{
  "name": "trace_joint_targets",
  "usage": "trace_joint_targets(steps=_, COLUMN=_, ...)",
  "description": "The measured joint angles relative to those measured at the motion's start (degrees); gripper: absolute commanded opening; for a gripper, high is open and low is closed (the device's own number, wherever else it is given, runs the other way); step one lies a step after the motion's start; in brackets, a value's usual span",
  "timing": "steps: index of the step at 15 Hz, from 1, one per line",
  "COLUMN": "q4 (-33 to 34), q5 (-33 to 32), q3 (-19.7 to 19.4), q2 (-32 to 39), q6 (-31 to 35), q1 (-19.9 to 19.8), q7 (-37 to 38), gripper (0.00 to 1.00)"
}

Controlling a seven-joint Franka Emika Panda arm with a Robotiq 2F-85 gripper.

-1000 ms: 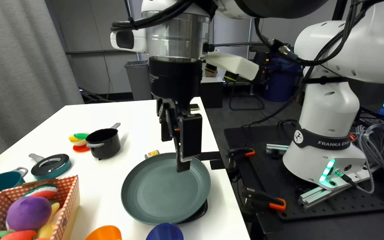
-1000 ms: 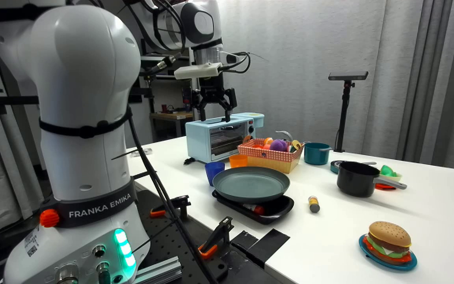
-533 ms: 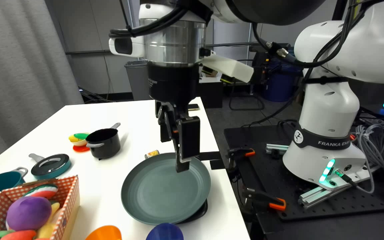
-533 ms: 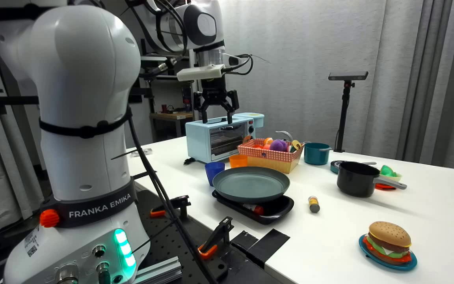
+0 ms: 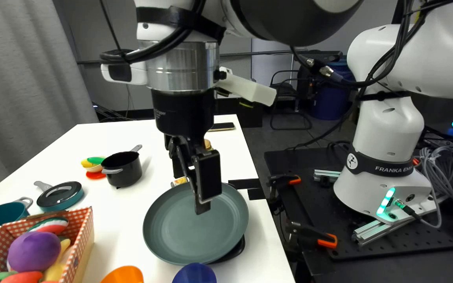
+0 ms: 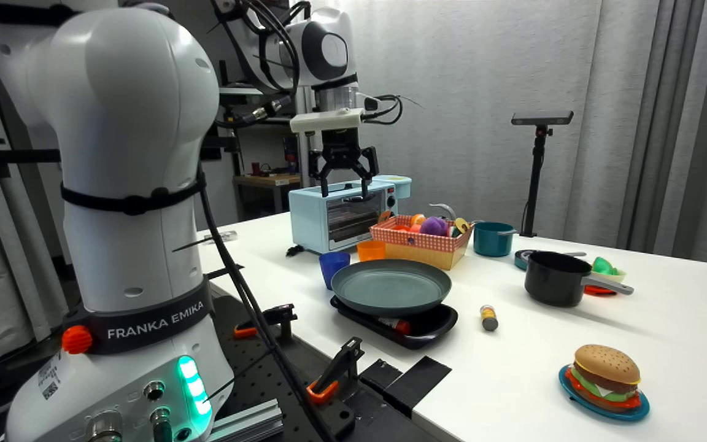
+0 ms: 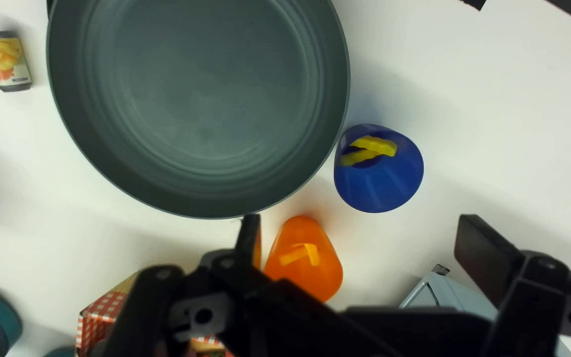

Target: Pour the contents in the orange cup onto the grey plate

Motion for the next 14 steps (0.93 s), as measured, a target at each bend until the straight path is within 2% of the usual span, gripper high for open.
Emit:
trace_joint_targets(steps=6, q4=5.0, q5=0.7, q3=-1.0, q2=6.6, q6=1.9, q1=0.0, q7=-5.7, gripper=1.00)
trace_joint_targets(steps=14, q4=9.1, q5=3.1, q3=0.0, q2=13.5, q6=2.6, q1=0.1, q7=-12.7, gripper=1.00)
